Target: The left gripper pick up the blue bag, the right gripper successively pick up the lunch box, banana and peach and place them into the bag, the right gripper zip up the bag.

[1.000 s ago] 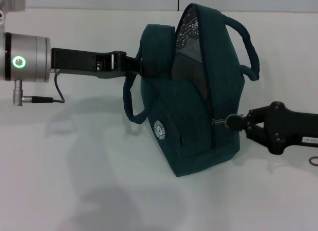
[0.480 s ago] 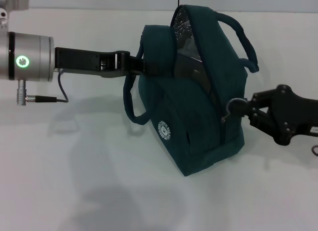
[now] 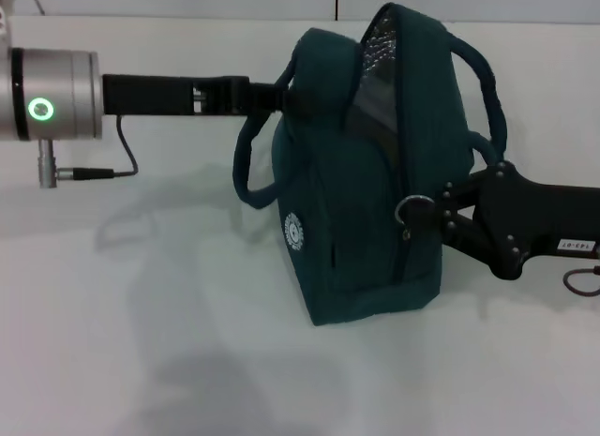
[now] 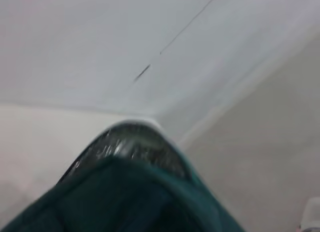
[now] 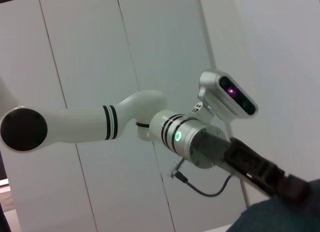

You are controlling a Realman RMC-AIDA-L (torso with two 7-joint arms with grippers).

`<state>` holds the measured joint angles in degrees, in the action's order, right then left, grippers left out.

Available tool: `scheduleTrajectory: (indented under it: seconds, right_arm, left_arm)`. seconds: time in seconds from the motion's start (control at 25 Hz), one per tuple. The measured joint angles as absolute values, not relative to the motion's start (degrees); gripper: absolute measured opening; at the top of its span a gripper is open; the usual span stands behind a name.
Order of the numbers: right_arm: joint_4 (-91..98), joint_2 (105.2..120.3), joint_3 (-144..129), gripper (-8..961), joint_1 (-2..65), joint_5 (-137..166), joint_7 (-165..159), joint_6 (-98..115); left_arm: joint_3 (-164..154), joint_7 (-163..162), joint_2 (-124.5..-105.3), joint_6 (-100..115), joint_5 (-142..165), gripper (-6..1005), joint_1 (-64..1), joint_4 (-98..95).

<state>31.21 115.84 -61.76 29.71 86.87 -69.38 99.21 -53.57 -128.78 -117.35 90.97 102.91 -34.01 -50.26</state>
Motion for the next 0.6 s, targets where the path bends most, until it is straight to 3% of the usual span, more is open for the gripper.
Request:
scheduleTrajectory:
  seconds: [0.48,0.6]
  right_arm:
    - [31.44,115.58,-61.25,17,31.98,82.39,-69.65,100.38]
    - [31.12,115.53,-61.02,17,33.24,81.19,-69.75,99.37]
  left_arm:
    - [-44.86,-107.99,-118.12,99.68,95.27,278,-26.70,-47.05]
    - [-44.85,-99.11,-119.05,103.27,94.75,417,-23.53,-42.57]
